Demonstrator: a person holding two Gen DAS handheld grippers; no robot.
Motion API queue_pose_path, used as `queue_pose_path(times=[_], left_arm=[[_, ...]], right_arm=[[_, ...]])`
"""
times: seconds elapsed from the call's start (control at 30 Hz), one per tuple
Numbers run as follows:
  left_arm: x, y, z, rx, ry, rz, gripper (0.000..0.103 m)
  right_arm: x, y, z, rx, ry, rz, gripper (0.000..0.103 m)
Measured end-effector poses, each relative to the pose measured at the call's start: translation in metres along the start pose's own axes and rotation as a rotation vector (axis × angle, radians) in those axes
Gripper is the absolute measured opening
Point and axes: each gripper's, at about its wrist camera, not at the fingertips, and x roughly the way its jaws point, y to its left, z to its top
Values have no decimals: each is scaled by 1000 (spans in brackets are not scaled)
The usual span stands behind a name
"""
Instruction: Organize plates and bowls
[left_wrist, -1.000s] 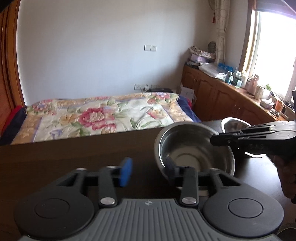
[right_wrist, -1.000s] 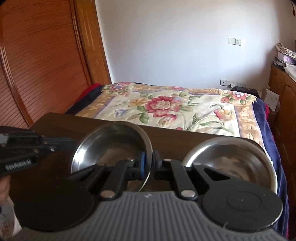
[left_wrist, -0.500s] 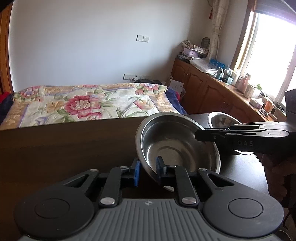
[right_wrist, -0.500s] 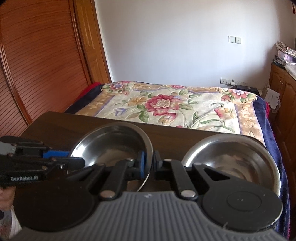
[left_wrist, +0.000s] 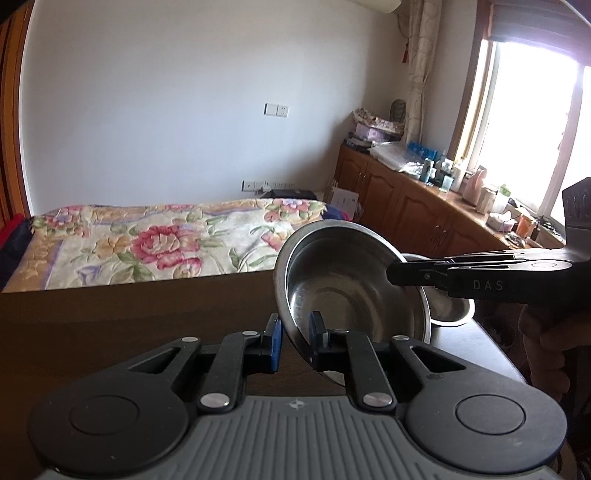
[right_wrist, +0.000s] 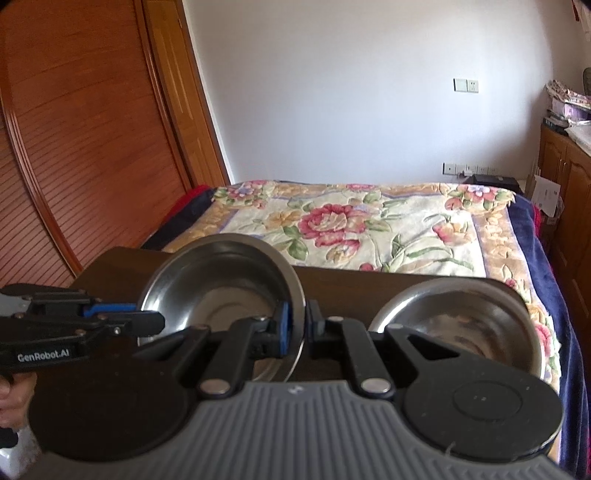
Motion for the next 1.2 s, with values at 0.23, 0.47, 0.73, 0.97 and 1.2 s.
queue_pose_path(times=[0.23, 0.47, 0.73, 0.97, 1.2], left_arm=[[-37, -22, -2, 27, -35, -22, 43], [-75, -43, -14, 57, -54, -50, 43], [-111, -57, -49, 71, -47, -77, 43], [-130, -61, -86, 52, -30, -87, 43], [-138, -60, -116, 27, -12, -90, 43]], right_arm=[[-37, 8, 1, -10, -47, -17, 11], [-77, 17, -7, -9, -87, -35, 11], [-114, 30, -30, -10, -111, -54, 11], [-129, 42, -60, -10, -90, -53, 11], [-139, 57, -89, -32, -65, -58, 11]])
